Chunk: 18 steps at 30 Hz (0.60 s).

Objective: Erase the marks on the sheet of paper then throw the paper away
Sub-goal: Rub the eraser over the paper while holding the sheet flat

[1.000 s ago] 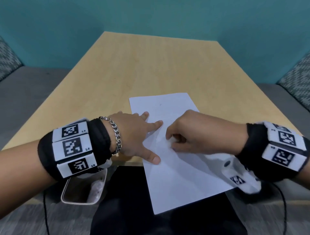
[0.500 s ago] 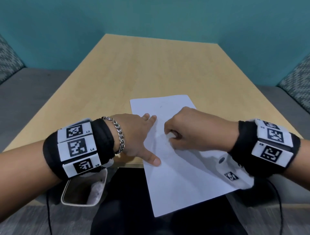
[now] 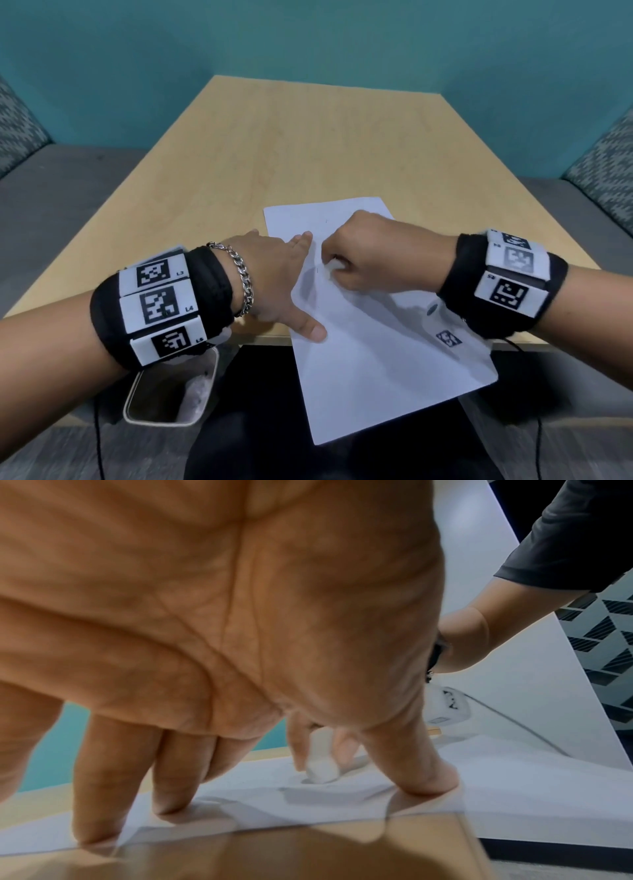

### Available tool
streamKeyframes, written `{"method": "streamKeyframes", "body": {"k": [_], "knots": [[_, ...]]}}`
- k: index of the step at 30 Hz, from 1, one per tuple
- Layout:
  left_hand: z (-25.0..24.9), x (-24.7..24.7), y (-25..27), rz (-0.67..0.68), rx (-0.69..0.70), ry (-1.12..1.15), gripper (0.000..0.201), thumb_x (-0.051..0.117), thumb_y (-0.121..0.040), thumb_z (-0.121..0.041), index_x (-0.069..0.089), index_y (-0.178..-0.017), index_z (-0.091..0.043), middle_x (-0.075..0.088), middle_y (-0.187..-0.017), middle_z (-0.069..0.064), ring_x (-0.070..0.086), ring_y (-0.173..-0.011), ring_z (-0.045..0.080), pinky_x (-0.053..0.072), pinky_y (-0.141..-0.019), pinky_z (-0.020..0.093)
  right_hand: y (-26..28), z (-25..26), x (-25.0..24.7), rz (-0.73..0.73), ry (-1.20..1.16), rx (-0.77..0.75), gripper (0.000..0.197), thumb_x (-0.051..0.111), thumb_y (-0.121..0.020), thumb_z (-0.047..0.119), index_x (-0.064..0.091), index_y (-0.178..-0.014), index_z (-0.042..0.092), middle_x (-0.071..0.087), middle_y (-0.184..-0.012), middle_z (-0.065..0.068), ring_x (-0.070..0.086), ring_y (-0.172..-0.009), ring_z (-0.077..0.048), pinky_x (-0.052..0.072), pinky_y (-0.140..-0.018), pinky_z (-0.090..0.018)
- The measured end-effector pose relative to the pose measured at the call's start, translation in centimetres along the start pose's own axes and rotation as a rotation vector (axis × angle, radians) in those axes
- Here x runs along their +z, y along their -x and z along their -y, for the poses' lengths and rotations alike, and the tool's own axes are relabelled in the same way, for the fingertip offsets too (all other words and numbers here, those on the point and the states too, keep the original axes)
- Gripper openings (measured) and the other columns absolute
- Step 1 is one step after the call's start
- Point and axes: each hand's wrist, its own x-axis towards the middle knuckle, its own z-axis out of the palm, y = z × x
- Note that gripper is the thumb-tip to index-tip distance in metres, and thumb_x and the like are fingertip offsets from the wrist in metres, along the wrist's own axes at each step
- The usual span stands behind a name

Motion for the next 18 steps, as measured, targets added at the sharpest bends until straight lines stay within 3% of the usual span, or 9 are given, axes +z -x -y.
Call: {"method": "streamKeyframes", "body": {"k": [2, 4, 7, 8, 10, 13, 14, 16, 18], "knots": [[-0.1, 0.1, 0.0, 0.000, -0.009, 0.017, 0.164, 0.046, -0.047, -0.111, -0.021, -0.164, -0.017, 0.058, -0.150, 0.002, 0.054, -0.139, 0.026, 0.018, -0.129, 0.049, 0.0, -0.8, 0.0, -0.008, -0.027, 0.032, 0.015, 0.060, -0.091, 0.025, 0.069, -0.086, 0.015, 0.061, -0.067, 0.002, 0.054, -0.064, -0.016, 0.054, -0.063, -0.042], [-0.1, -0.1, 0.1, -0.003, -0.011, 0.022, 0.164, 0.048, -0.048, -0.110, -0.022, -0.164, -0.016, 0.057, -0.150, 0.002, 0.054, -0.139, 0.025, 0.020, -0.129, 0.048, 0.5, -1.1, -0.4, 0.019, -0.066, 0.001, 0.016, 0.064, -0.091, 0.027, 0.075, -0.092, 0.017, 0.067, -0.069, 0.001, 0.059, -0.067, -0.013, 0.056, -0.065, -0.040], [-0.1, -0.3, 0.0, 0.007, -0.001, 0.014, 0.163, 0.050, -0.050, -0.109, -0.020, -0.164, -0.017, 0.045, -0.161, 0.001, 0.052, -0.140, 0.025, 0.028, -0.126, 0.048, 1.9, -2.8, -1.7, -0.071, -0.121, 0.053, 0.018, 0.069, -0.092, 0.028, 0.079, -0.106, 0.022, 0.066, -0.071, 0.010, 0.059, -0.071, 0.002, 0.048, -0.063, -0.017], [-0.1, -0.5, 0.1, 0.019, 0.001, 0.014, 0.162, 0.052, -0.051, -0.108, -0.020, -0.164, -0.018, 0.037, -0.167, 0.000, 0.051, -0.140, 0.026, 0.035, -0.122, 0.047, 2.5, -3.5, -2.0, -0.112, -0.127, 0.087, 0.019, 0.070, -0.092, 0.028, 0.079, -0.108, 0.023, 0.065, -0.071, 0.013, 0.059, -0.072, 0.005, 0.046, -0.063, -0.015], [0.2, -0.9, 0.2, 0.052, 0.012, 0.016, 0.160, 0.057, -0.054, -0.105, -0.019, -0.165, -0.019, 0.026, -0.171, -0.002, 0.053, -0.137, 0.026, 0.046, -0.113, 0.043, 3.8, -4.5, -2.1, -0.135, -0.148, 0.144, 0.019, 0.073, -0.091, 0.027, 0.080, -0.109, 0.026, 0.063, -0.069, 0.018, 0.059, -0.074, 0.008, 0.046, -0.063, -0.013], [0.6, -1.6, 0.3, 0.092, 0.037, -0.028, 0.155, 0.063, -0.056, -0.101, -0.011, -0.167, -0.021, 0.031, -0.169, 0.002, 0.051, -0.139, 0.028, 0.046, -0.112, 0.043, 5.9, -4.5, -1.1, -0.076, -0.214, 0.196, 0.019, 0.077, -0.090, 0.030, 0.080, -0.108, 0.029, 0.066, -0.069, 0.016, 0.061, -0.073, 0.006, 0.048, -0.066, -0.015], [0.6, -1.9, 0.3, 0.107, 0.041, -0.056, 0.152, 0.063, -0.058, -0.100, -0.009, -0.167, -0.022, 0.028, -0.170, 0.002, 0.043, -0.147, 0.029, 0.043, -0.115, 0.046, 6.5, -4.2, -0.7, -0.056, -0.222, 0.207, 0.018, 0.077, -0.090, 0.031, 0.079, -0.108, 0.030, 0.067, -0.070, 0.014, 0.062, -0.073, 0.003, 0.049, -0.066, -0.017], [0.2, -2.5, 0.2, 0.133, 0.060, -0.114, 0.144, 0.061, -0.065, -0.096, -0.008, -0.167, -0.023, 0.004, -0.177, -0.004, 0.014, -0.161, 0.030, 0.033, -0.123, 0.051, 7.3, -3.9, 0.3, -0.030, -0.228, 0.227, 0.016, 0.075, -0.091, 0.031, 0.078, -0.107, 0.028, 0.068, -0.069, 0.012, 0.063, -0.071, -0.001, 0.050, -0.065, -0.020], [-0.2, -3.1, -0.1, 0.133, 0.082, -0.146, 0.138, 0.060, -0.068, -0.095, -0.007, -0.168, -0.027, -0.011, -0.176, -0.003, 0.003, -0.163, 0.029, 0.029, -0.125, 0.054, 7.8, -3.5, 0.8, -0.037, -0.239, 0.250, 0.015, 0.073, -0.091, 0.029, 0.076, -0.106, 0.027, 0.068, -0.068, 0.011, 0.062, -0.070, -0.002, 0.051, -0.066, -0.022]]}}
